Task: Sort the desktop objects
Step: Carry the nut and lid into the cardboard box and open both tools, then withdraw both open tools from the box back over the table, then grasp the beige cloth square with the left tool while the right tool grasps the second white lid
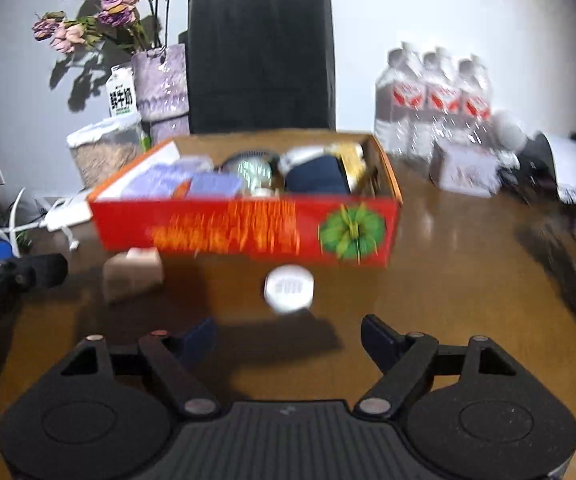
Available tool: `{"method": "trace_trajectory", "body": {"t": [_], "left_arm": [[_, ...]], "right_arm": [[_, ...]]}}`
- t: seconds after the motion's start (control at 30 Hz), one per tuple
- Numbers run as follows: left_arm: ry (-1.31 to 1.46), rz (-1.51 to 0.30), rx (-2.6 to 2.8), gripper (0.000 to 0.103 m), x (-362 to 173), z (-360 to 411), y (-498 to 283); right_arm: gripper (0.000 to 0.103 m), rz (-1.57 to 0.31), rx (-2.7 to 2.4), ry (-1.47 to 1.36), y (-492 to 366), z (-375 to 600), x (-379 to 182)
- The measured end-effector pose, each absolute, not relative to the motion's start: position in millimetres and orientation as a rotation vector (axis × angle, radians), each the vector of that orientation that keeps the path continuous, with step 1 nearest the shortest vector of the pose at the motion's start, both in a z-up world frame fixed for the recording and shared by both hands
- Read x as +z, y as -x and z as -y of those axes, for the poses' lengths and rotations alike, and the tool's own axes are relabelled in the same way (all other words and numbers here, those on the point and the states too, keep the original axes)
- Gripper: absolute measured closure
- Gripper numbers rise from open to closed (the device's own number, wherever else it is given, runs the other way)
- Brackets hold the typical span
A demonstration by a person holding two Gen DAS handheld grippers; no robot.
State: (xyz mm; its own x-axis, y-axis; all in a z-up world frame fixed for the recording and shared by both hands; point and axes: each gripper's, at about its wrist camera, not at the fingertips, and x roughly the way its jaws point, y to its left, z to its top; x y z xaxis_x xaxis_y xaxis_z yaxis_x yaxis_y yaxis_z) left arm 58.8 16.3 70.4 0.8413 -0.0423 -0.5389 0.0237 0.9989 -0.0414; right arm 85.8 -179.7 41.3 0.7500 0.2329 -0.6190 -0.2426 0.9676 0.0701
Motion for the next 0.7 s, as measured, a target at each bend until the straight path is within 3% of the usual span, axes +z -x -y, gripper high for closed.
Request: {"method": "trace_trajectory", "body": {"t": [0.33, 0.7], "left_arm": [[0.046, -0.604, -0.040, 0.000, 23.5, -5.9, 27.1], [0.022, -0.565, -0.029, 0.000, 20.9, -19.4, 15.0]], "right_arm": [[0.016, -0.630, 0.297, 0.051, 5.7, 184.3, 18.2], [0.017, -0.620, 0.294, 0.048, -16.1, 187.4, 20.9]]}}
